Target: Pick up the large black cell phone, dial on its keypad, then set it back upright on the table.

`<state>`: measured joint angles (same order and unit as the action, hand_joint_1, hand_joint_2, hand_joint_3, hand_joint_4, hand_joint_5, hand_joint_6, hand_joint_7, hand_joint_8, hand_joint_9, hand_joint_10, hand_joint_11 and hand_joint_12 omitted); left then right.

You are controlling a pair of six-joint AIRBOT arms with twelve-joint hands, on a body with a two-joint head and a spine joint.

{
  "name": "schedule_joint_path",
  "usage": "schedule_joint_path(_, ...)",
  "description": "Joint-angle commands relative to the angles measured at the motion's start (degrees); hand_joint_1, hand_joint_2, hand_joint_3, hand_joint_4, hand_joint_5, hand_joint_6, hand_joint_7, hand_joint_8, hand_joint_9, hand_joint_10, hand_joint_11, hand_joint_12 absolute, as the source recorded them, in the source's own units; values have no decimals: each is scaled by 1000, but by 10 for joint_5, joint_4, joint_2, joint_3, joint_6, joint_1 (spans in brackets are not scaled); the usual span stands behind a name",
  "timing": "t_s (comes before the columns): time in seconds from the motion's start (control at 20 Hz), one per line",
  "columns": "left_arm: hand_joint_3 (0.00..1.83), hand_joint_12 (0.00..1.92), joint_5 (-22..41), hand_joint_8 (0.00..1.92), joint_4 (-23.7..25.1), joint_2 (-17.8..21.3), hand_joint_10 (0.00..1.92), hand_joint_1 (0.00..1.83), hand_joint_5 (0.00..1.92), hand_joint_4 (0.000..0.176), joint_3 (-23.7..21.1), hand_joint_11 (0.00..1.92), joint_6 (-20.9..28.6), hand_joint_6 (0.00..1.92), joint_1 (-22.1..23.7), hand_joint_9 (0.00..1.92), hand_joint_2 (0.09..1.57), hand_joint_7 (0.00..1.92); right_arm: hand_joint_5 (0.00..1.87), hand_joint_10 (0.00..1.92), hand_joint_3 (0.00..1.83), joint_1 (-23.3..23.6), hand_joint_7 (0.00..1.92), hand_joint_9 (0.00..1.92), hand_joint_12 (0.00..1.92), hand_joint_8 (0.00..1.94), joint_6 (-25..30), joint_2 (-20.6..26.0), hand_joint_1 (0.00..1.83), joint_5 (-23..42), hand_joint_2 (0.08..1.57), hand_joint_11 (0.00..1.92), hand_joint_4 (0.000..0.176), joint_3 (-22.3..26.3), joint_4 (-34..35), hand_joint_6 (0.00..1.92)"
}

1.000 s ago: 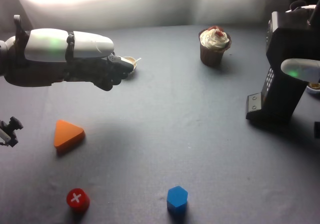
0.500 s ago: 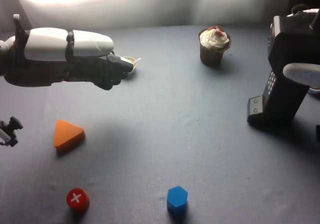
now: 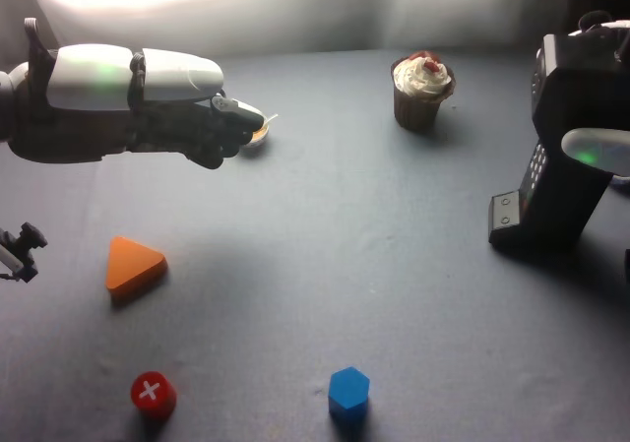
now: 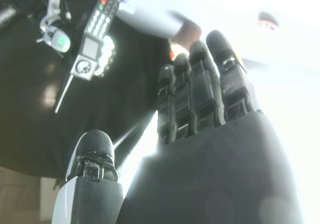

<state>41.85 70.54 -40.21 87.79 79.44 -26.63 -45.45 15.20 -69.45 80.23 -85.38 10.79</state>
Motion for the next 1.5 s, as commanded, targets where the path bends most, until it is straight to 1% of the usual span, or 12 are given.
schedule_joint_path(0.0, 0, 703, 29, 0, -38, 4, 0, 4, 281, 0, 0, 0, 4, 0, 15, 248, 1186, 277, 1036, 1144, 0, 0, 1057, 998, 1052, 802, 11, 4, 1388, 77, 1075, 990, 0, -5, 16, 797)
schedule_joint_path(0.65, 1, 659, 29, 2, -38, 4, 1, 0, 258, 0, 0, 0, 5, 1, 15, 252, 1186, 280, 957, 1314, 1, 0, 843, 886, 1263, 1082, 11, 4, 1352, 77, 1141, 767, 0, -12, 15, 971)
schedule_joint_path(0.7, 1, 655, 29, 4, -38, 5, 3, 0, 257, 0, 0, 0, 5, 0, 15, 256, 1185, 285, 920, 956, 0, 0, 833, 838, 1272, 1179, 11, 4, 1223, 77, 1168, 754, 0, -11, 15, 1083)
schedule_joint_path(0.75, 0, 655, 29, 6, -38, 5, 4, 0, 260, 0, 0, 0, 5, 2, 15, 259, 1181, 289, 857, 764, 0, 0, 840, 849, 1299, 1195, 11, 4, 1185, 77, 1185, 717, 27, -11, 15, 1181)
schedule_joint_path(0.8, 0, 657, 29, 5, -38, 5, 3, 0, 266, 0, 0, 0, 5, 4, 15, 258, 1182, 287, 853, 669, 0, 0, 814, 843, 1315, 579, 11, 4, 1140, 77, 1178, 679, 0, -11, 15, 1167)
schedule_joint_path(0.95, 1, 680, 29, 5, -38, 5, 4, 0, 287, 0, 0, 0, 5, 8, 15, 265, 1188, 297, 855, 571, 0, 0, 854, 833, 1310, 244, 11, 4, 1118, 77, 1174, 628, 0, -11, 15, 1163)
schedule_joint_path(1.0, 1, 640, 29, 3, -38, 5, 2, 0, 279, 0, 0, 0, 5, 2, 15, 243, 1189, 274, 721, 477, 0, 0, 818, 789, 1301, 98, 11, 4, 1070, 77, 1133, 525, 0, -11, 15, 532)
schedule_joint_path(1.05, 1, 640, 29, 3, -38, 5, 2, 0, 279, 0, 0, 0, 5, 2, 15, 243, 1189, 274, 721, 477, 0, 0, 818, 789, 1301, 98, 11, 3, 1070, 77, 1133, 525, 0, -11, 15, 532)
schedule_joint_path(1.15, 0, 688, 29, 3, -38, 5, 4, 0, 275, 0, 0, 0, 5, 1, 15, 252, 1188, 279, 678, 55, 0, 0, 617, 639, 1101, 0, 11, 2, 956, 77, 1052, 242, 0, -11, 15, 3)
schedule_joint_path(1.25, 1, 678, 29, 1, -38, 5, 2, 0, 271, 0, 0, 0, 5, 1, 15, 256, 1190, 283, 567, 6, 1, 0, 526, 515, 1035, 0, 11, 2, 853, 77, 1051, 97, 2, -11, 15, 0)
schedule_joint_path(1.4, 0, 668, 29, 1, -38, 5, 0, 0, 267, 0, 0, 0, 5, 1, 15, 247, 1189, 270, 422, 0, 0, 0, 361, 300, 818, 0, 11, 3, 655, 77, 1009, 0, 62, -11, 15, 0)
schedule_joint_path(1.45, 0, 693, 29, 3, -38, 5, 3, 0, 267, 0, 0, 0, 5, 1, 15, 257, 1185, 278, 265, 0, 0, 0, 222, 188, 581, 2, 11, 3, 522, 77, 995, 0, 80, -11, 15, 0)
